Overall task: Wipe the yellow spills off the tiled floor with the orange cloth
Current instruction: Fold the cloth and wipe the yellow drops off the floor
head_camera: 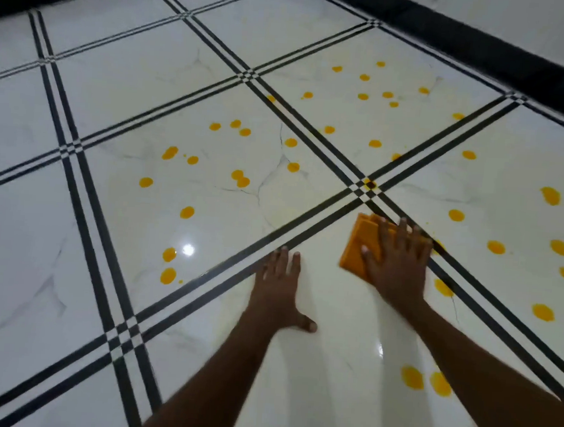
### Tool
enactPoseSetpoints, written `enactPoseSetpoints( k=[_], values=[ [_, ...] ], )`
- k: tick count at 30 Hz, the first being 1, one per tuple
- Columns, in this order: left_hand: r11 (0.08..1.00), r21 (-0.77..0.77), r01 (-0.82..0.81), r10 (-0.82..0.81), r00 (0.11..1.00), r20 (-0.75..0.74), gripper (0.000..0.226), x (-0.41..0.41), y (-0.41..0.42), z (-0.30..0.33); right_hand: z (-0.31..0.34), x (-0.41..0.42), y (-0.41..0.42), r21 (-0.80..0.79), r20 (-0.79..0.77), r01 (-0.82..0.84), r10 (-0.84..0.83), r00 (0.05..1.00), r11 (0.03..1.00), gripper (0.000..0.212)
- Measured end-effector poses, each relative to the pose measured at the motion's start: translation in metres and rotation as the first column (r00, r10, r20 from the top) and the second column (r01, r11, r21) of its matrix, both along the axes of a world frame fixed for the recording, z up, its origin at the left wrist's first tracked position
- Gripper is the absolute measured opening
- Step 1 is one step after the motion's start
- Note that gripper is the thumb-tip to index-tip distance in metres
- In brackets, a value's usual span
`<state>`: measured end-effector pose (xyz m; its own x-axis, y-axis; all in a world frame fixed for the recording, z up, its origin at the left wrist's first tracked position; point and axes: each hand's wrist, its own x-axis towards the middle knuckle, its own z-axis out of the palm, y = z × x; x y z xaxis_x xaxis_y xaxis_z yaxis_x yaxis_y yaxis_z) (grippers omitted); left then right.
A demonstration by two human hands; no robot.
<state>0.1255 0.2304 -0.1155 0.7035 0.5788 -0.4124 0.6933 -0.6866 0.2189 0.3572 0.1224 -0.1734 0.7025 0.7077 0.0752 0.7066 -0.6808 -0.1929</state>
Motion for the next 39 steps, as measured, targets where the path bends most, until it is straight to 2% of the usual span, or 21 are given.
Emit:
enactPoseSetpoints(
  k=[2,3,6,7,9,11,14,16,18,20,21,22,24,26,28,30,32,33,34,36,39],
  values=[
    [1.000,0.009,-0.004,0.005,1.000,-0.019,0.149,0.011,-0.004,-0.005,-0.001,-0.037,-0.018,-0.012,-0.007,-0.005,0.005,1.000,1.000,0.080],
    [0.999,0.038,-0.003,0.004,1.000,-0.025,0.150,0.010,-0.004,-0.008,-0.002,-0.050,-0.014,-0.033,-0.012,-0.063,0.063,0.998,0.997,0.080],
    [0.996,0.090,0.023,-0.020,0.999,-0.026,0.151,0.005,-0.001,-0.019,-0.002,-0.026,0.021,-0.067,-0.056,-0.334,0.331,0.942,0.940,0.081],
    [0.995,0.097,0.029,-0.026,0.999,-0.029,0.152,0.006,-0.001,-0.021,-0.001,-0.004,0.026,-0.093,-0.070,-0.348,0.343,0.937,0.933,0.080],
    [0.994,0.099,0.035,-0.031,0.999,-0.045,0.153,0.008,0.000,-0.021,-0.003,0.040,0.014,-0.101,-0.034,-0.186,0.183,0.982,0.977,0.079],
    [0.995,0.089,0.034,-0.028,0.998,-0.065,0.154,0.012,-0.001,-0.019,-0.004,0.061,-0.033,-0.063,0.011,0.016,-0.015,1.000,0.998,0.077],
    [0.997,0.076,0.022,-0.016,0.996,-0.089,0.155,0.015,-0.002,-0.014,-0.004,0.023,-0.083,-0.049,0.027,0.140,-0.139,0.990,0.989,0.079],
    [0.998,0.056,0.014,-0.008,0.995,-0.097,0.156,0.017,-0.002,-0.012,-0.004,-0.012,-0.073,-0.064,0.001,0.073,-0.073,0.997,0.995,0.081],
    [0.999,0.034,0.015,-0.011,0.994,-0.112,0.156,0.019,0.000,-0.010,0.001,-0.028,-0.042,-0.060,-0.033,-0.119,0.117,0.993,0.991,0.083],
    [0.999,0.028,0.031,-0.027,0.990,-0.135,0.156,0.020,0.002,-0.010,0.001,-0.011,-0.021,-0.080,-0.054,-0.248,0.244,0.968,0.965,0.081],
    [0.999,0.024,0.038,-0.034,0.988,-0.149,0.156,0.020,0.003,-0.009,-0.001,0.008,-0.019,-0.094,-0.061,-0.249,0.244,0.968,0.964,0.079],
    [0.999,0.022,0.045,-0.041,0.986,-0.164,0.155,0.021,0.003,-0.008,-0.003,0.029,-0.026,-0.091,-0.039,-0.178,0.175,0.984,0.980,0.077],
    [0.999,0.021,0.043,-0.038,0.982,-0.184,0.154,0.024,0.004,-0.005,-0.007,0.055,-0.056,-0.032,-0.003,0.096,-0.096,0.995,0.995,0.075],
    [0.999,0.033,0.030,-0.023,0.984,-0.176,0.151,0.032,-0.002,0.000,-0.006,0.035,-0.085,0.002,0.016,0.278,-0.278,0.960,0.961,0.076],
    [0.996,0.078,0.046,-0.037,0.993,-0.116,0.147,0.043,-0.017,0.002,-0.003,-0.011,-0.091,-0.026,0.015,0.252,-0.252,0.968,0.967,0.078],
    [0.992,0.055,0.111,-0.107,0.992,-0.072,0.143,0.053,-0.034,-0.004,-0.003,-0.027,-0.078,-0.070,-0.027,0.045,-0.047,0.999,0.997,0.080],
    [0.986,0.035,0.165,-0.162,0.984,-0.068,0.144,0.054,-0.043,-0.012,-0.001,0.003,-0.059,-0.101,-0.049,-0.147,0.143,0.989,0.984,0.080],
    [0.983,0.036,0.181,-0.179,0.981,-0.073,0.145,0.051,-0.042,-0.015,0.000,0.024,-0.056,-0.112,-0.074,-0.174,0.167,0.983,0.978,0.079],
    [0.981,0.036,0.191,-0.189,0.980,-0.070,0.144,0.047,-0.038,-0.017,-0.003,0.045,-0.061,-0.111,-0.081,-0.139,0.130,0.988,0.984,0.079],
    [0.977,0.028,0.210,-0.208,0.976,-0.058,0.138,0.040,-0.029,-0.018,-0.007,0.068,-0.095,-0.112,-0.038,0.035,-0.040,0.998,0.993,0.079],
    [0.969,0.057,0.242,-0.242,0.970,-0.020,0.122,0.034,-0.028,-0.023,-0.002,0.040,-0.166,-0.085,-0.036,0.197,-0.201,0.979,0.977,0.079]
  ],
)
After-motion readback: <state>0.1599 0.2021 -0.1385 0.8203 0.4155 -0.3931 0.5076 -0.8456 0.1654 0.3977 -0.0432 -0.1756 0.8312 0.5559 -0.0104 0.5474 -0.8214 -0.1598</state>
